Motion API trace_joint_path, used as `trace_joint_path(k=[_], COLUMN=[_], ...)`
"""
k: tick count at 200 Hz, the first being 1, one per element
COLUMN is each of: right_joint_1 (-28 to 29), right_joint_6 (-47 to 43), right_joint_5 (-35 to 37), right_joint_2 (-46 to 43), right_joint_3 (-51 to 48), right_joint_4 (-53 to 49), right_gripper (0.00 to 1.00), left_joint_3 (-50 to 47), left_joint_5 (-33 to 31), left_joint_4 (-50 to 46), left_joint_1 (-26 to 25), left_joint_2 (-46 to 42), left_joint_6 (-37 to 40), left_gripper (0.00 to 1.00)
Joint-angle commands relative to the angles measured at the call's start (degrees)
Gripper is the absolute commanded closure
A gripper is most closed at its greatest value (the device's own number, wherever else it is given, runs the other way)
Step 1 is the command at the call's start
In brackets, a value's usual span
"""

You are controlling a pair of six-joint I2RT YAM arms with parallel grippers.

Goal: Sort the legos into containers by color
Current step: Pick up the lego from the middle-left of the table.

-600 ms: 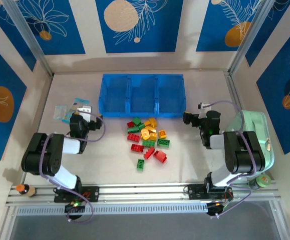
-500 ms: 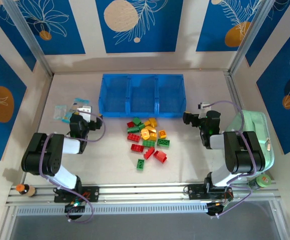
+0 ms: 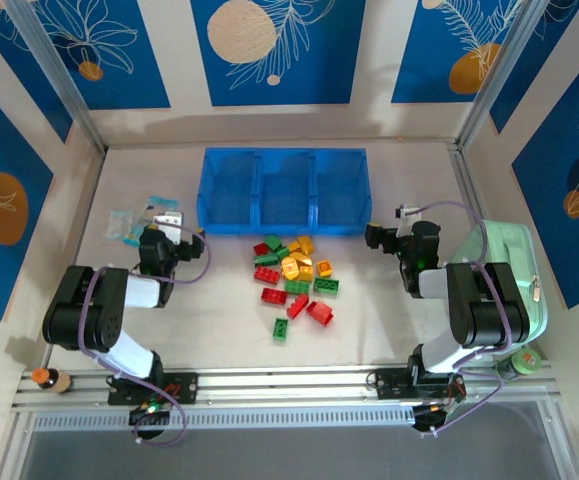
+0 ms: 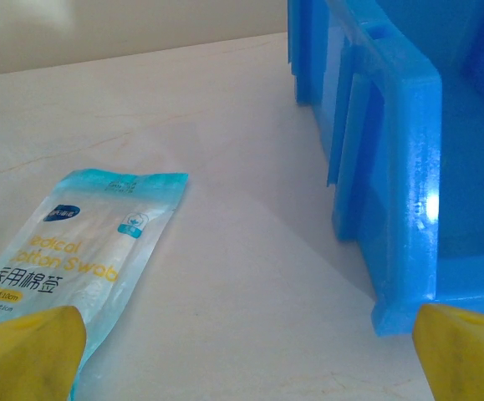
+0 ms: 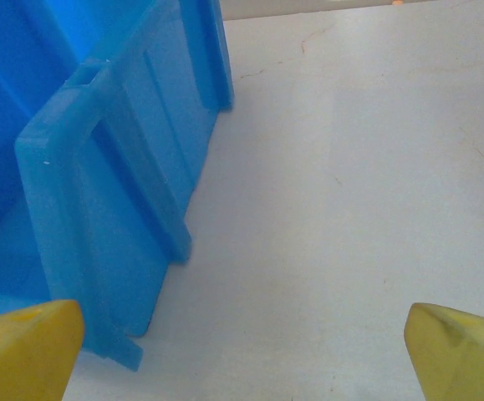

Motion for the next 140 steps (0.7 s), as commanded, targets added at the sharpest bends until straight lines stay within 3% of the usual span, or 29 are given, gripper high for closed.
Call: trace_joint_path(k=[1,140], right_joint_1=[0.10,0.18], right_joint_6=[0.13,0.11], right_joint_5=[-0.64,-0.55], right_joint_2=[-1.02,-1.08], right_joint_3=[1.01,0.92], right_joint_4=[0.20,0.30], right_gripper=[0.01,0.01], left_joint_3=[0.28,0.70], left_joint_5=[0.93,0.96], left_joint_4=[0.71,-0.03], left_joint_1=[0.45,0.54], left_joint_2=[-0.26,-0.13], left_joint_6=[-0.26,-0.36], left_gripper=[0.00,0.00])
